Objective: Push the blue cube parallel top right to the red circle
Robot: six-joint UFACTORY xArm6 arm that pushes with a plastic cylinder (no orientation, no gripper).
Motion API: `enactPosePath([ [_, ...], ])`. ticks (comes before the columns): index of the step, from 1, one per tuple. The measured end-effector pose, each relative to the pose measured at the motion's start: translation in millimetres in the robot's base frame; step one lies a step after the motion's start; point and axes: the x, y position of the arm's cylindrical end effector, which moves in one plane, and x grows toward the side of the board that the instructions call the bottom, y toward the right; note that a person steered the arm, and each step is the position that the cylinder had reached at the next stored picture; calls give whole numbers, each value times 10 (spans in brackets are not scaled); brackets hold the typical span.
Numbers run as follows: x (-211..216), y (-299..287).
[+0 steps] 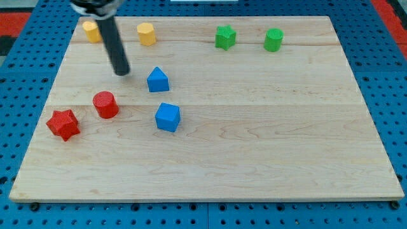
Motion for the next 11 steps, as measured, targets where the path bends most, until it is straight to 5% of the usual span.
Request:
enactPosePath([
  [3, 332, 1961],
  [6, 1359, 1657],
  [7, 1383, 945],
  [11, 1221, 320],
])
